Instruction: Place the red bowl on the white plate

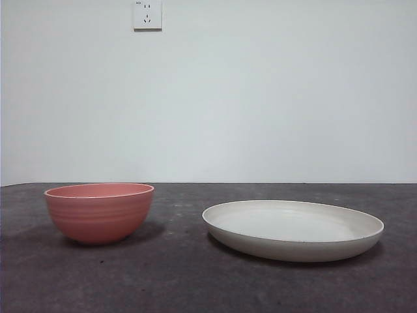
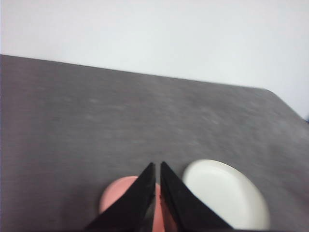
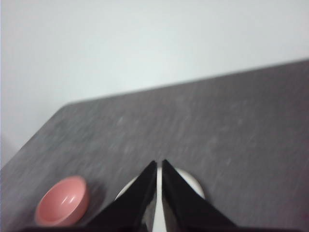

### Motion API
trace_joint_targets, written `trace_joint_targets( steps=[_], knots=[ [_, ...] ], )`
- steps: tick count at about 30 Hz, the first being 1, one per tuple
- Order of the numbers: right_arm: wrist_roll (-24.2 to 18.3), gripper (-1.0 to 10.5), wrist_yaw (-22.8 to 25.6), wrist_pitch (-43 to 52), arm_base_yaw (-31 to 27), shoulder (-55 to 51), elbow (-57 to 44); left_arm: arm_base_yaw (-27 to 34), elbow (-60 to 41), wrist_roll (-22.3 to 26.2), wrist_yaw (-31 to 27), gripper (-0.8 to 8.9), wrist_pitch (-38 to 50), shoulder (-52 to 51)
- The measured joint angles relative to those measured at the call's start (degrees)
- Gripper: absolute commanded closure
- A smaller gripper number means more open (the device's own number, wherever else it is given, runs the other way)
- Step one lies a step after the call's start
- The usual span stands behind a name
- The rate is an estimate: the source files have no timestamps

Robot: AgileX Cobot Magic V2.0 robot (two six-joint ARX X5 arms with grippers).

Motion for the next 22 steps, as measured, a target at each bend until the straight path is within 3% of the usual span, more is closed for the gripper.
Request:
trace_joint_targets(
  steps=[6,15,22],
  knots=[
    [-1.68,9.4,-8.52,-7.98,0.0,8.22,8.04,-2.43,9.66,0.04,7.63,7.97,-4.85,8.28],
    [-9.73,9.4,-14.73,-14.23,0.0,15.78,13.55,-11.89,17.81,2.62,8.17,7.96,-12.5,16.11],
    [-11.91,9.3,-17.64,-14.34,2.05,17.11,13.68,-16.15,17.81,3.74,8.2,7.94,-14.88,18.1]
  ],
)
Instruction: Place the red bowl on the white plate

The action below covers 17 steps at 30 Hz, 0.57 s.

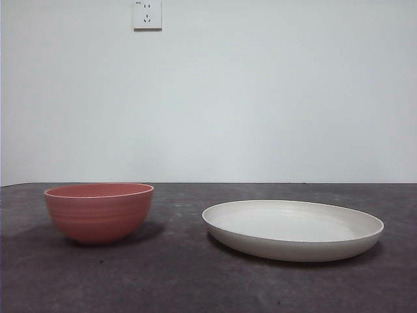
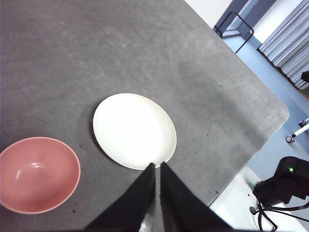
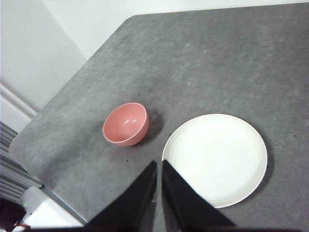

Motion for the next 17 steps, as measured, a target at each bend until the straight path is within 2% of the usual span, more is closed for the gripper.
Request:
trace_joint_targets(
  steps=[8,10,12,15,17],
  knots=[
    [-0.15,9.3,-0.02,-0.24,0.28,0.0,0.0,-0.04,0.0,0.31,0.0,7.83,-1.84,-0.28],
    [-0.17,9.0,-0.02,-0.31,0.28,0.0,0.0,-0.04,0.0,0.66,0.0,7.46,-1.95,-0.26],
    [-0.22,7.8,-0.02,-0.31,0.28,0.0,0.0,-0.04,0.0,0.96,0.0,6.44,-2.34,-0.28],
    [-0.33,5.4,0.0,-0.31,0.28,0.0,0.0,-0.04,0.0,1.11,0.0,4.11,-2.82,-0.26],
    [-0.33,4.3,-0.02,-0.31,0.28,0.0,0.0,-0.04,0.0,1.16,0.0,2.87,-2.8,-0.26]
  ],
)
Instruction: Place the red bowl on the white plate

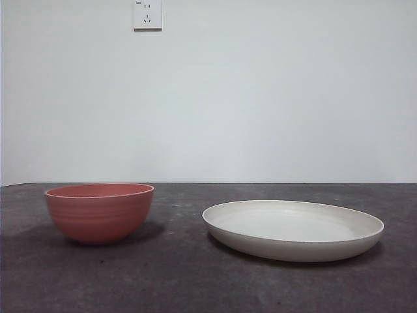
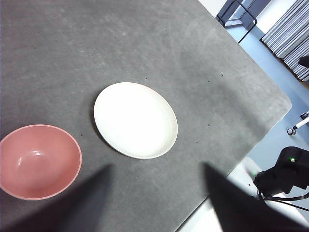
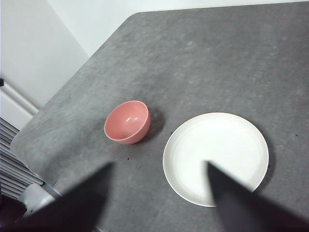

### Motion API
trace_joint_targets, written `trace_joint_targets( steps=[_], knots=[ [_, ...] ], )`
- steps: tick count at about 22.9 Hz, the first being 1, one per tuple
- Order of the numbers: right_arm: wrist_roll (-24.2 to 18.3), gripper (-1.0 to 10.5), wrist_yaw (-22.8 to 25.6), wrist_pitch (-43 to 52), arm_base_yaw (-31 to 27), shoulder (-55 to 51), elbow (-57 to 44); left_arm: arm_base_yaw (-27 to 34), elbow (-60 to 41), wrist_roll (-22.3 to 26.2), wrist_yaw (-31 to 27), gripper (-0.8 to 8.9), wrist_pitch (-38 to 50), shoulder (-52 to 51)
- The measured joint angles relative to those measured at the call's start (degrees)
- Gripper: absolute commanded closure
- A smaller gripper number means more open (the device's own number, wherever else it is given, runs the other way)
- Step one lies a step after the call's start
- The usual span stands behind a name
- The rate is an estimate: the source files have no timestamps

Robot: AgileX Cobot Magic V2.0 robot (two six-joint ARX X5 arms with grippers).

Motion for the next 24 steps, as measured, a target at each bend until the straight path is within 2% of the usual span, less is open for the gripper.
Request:
trace_joint_targets(
  steps=[2,9,12,19,21,24],
  knots=[
    [0.0,3.9,0.0,-0.02,0.0,0.0,0.0,0.0,0.0,0.13,0.0,2.18,0.0,0.0],
    [-0.04,3.9,0.02,-0.04,0.0,0.0,0.0,0.0,0.0,0.42,-0.42,2.21,0.0,0.02],
    [-0.04,3.9,0.02,-0.02,0.0,0.0,0.0,-0.02,0.0,0.87,-4.59,2.21,-0.02,0.15],
    [-0.04,3.9,0.02,-0.04,0.0,0.0,0.0,0.02,0.07,1.4,-18.45,2.24,-0.83,4.5],
    [-0.04,3.9,0.0,-0.04,0.0,0.0,0.0,0.22,0.07,1.42,-21.24,2.24,-2.19,7.21],
    [-0.04,3.9,0.0,-0.02,0.0,0.0,0.0,0.83,0.07,1.64,-22.18,2.24,-3.93,12.17]
  ],
)
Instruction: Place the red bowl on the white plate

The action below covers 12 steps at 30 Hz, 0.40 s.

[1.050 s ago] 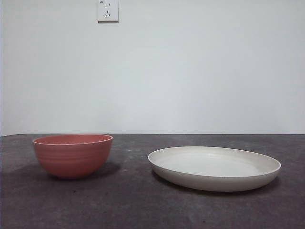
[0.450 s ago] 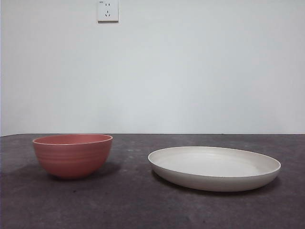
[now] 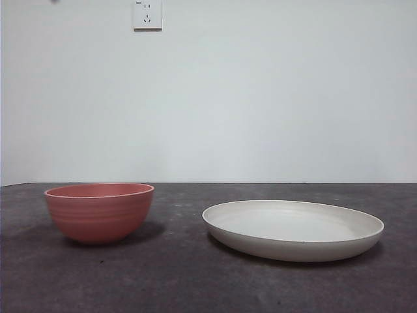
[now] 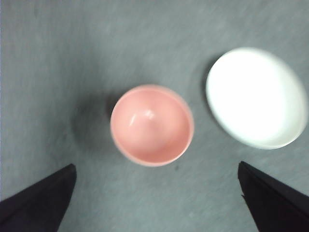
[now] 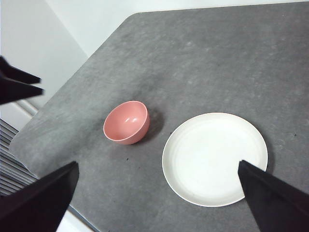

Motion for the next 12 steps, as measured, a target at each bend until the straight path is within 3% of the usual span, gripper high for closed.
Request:
trace_joint_targets(
  steps=[12],
  knots=[
    [0.0,3.9,0.0,-0.02,0.0,0.0,0.0,1.6,0.0,1.6,-0.22,2.24,4.79,20.81]
  ],
)
